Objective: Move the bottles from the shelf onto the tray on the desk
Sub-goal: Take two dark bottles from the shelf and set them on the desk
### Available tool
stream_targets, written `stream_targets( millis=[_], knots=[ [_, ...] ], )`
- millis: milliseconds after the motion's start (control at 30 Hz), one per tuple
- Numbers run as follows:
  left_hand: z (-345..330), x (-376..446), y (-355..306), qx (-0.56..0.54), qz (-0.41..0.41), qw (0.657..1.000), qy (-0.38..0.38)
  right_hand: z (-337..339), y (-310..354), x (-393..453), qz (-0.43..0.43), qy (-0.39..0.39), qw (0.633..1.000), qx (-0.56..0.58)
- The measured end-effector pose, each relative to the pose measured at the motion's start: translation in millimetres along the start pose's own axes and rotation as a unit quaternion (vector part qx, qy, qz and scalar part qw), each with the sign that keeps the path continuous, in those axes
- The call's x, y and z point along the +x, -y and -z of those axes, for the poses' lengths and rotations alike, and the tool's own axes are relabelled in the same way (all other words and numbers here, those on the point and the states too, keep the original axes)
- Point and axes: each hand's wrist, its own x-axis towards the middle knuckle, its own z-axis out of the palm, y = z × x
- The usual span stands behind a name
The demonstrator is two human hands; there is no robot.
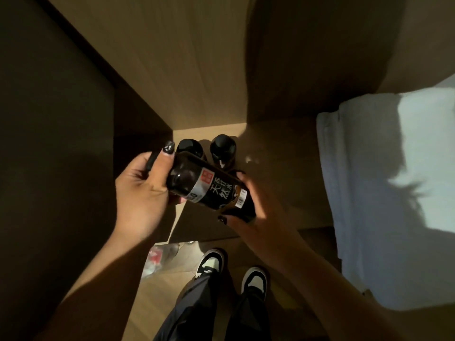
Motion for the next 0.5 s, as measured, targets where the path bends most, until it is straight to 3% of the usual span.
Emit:
stream_targets(
  millis=[267, 400, 500],
  knots=[
    [-11, 8, 31, -0.174, 0.196, 0.964, 0.032, -37, -2, -11, -0.049, -0.015, 0.988, 0.144],
    [-25, -6, 41, -0.319, 0.301, 0.898, 0.036, -49, 8, -16, -0.058, -0.006, 0.983, 0.172],
    [-29, -11, 55, -0.34, 0.291, 0.894, 0.003, -44, 8, -14, -0.076, 0.037, 0.987, 0.139]
  ],
)
